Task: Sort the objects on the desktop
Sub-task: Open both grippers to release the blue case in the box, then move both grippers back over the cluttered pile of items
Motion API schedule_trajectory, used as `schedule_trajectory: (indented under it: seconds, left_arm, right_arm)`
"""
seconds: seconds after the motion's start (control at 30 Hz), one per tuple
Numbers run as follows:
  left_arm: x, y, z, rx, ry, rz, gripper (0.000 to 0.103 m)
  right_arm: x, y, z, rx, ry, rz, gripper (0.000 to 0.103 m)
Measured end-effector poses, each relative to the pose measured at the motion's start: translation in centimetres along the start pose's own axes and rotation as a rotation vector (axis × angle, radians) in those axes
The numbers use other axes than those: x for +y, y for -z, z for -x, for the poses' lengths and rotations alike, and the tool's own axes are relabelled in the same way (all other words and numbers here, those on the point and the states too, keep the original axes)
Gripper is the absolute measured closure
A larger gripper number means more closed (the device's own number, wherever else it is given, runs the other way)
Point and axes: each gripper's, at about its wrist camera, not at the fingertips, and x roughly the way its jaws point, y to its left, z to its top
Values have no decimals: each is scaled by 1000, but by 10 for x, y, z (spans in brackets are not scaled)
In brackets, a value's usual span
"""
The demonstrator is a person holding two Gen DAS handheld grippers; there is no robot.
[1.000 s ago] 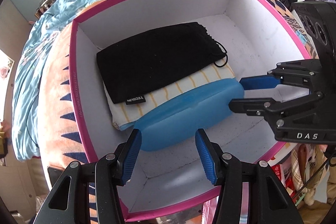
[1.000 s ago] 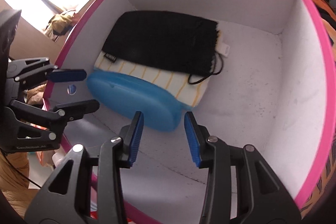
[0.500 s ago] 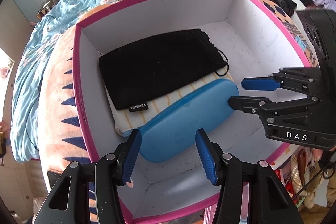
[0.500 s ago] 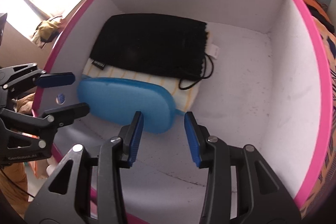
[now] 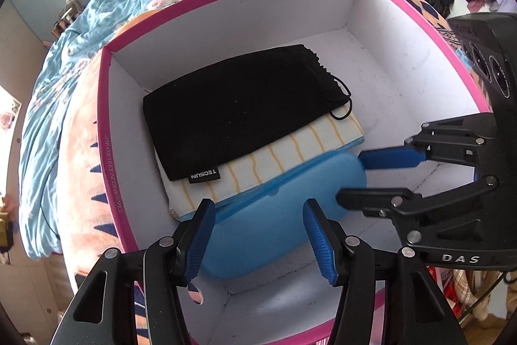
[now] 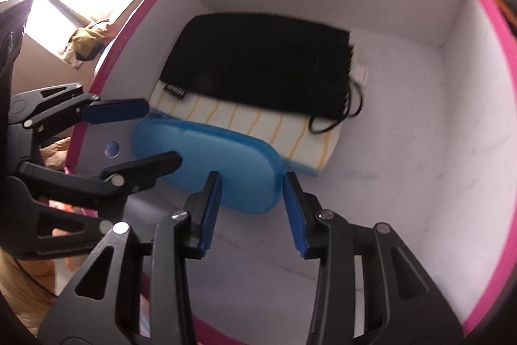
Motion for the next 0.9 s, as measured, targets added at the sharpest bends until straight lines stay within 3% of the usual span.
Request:
schedule_trajectory:
  seconds: [0.17, 0.33, 0.73, 0.9]
  left_arm:
    - [0, -1, -1, 1, -1, -4, 45]
    - [5, 3, 5, -40, 54, 33, 45]
    - [-9, 58, 94, -323, 151, 53, 45]
    - [-35, 88, 116, -369, 188, -7, 45]
  right_arm:
    - [-2, 4, 15, -23, -19, 0, 61]
    - [-5, 11, 33, -81, -25, -7, 61]
    - [9, 56, 97, -284, -101, 60, 59]
    - [17, 89, 122, -345, -78, 104, 59]
